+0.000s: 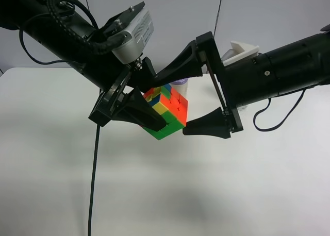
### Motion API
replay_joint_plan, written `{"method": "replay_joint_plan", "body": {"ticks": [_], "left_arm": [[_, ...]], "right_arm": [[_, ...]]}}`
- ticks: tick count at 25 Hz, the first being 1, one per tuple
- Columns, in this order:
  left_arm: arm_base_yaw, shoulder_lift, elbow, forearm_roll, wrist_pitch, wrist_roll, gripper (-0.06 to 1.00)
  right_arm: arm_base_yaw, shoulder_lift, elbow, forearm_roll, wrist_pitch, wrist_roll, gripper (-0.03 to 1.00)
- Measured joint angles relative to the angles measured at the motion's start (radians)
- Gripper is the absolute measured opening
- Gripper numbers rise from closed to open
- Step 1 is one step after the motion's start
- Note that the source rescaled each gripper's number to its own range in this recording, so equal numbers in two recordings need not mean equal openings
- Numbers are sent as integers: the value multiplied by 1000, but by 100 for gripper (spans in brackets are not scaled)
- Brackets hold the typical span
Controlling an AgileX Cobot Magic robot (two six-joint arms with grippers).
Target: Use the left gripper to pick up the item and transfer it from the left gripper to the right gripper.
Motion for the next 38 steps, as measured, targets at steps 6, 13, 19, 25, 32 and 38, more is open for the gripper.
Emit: {"method": "replay_joint_plan", "body": {"ticks": [6,13,19,25,32,38], "left_arm": [[0,0,0,0,0,0,0],[0,0,0,0,0,0,0],[0,2,1,16,-16,0,0],[0,2,1,24,-21,-16,2],[0,1,0,14,-20,-31,95],[0,-7,0,14,-19,-56,98]], "right_arm": [[54,0,0,10,-40,0,88],[77,0,0,9,-111,0,41],[81,0,-3,17,-152,-3,5],[81,0,-3,17,-156,-6,4],[81,5,-3,10,-186,-6,0],[81,5,-3,10,-186,-6,0]]}}
